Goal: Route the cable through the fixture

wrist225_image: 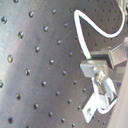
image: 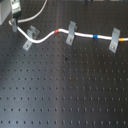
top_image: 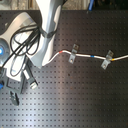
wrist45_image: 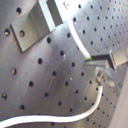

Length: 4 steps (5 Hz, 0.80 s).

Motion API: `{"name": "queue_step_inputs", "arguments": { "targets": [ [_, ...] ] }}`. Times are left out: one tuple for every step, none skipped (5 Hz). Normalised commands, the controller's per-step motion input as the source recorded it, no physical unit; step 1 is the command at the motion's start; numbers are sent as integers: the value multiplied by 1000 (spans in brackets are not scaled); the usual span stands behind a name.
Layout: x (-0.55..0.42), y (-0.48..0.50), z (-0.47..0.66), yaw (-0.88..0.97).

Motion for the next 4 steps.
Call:
{"name": "queue_step_inputs", "arguments": {
  "targets": [
    [188, -27, -521, -194],
    [259, -7, -592, -206],
    [272, -82, -439, -223],
    [267, -149, -78, -303]
  ]
}}
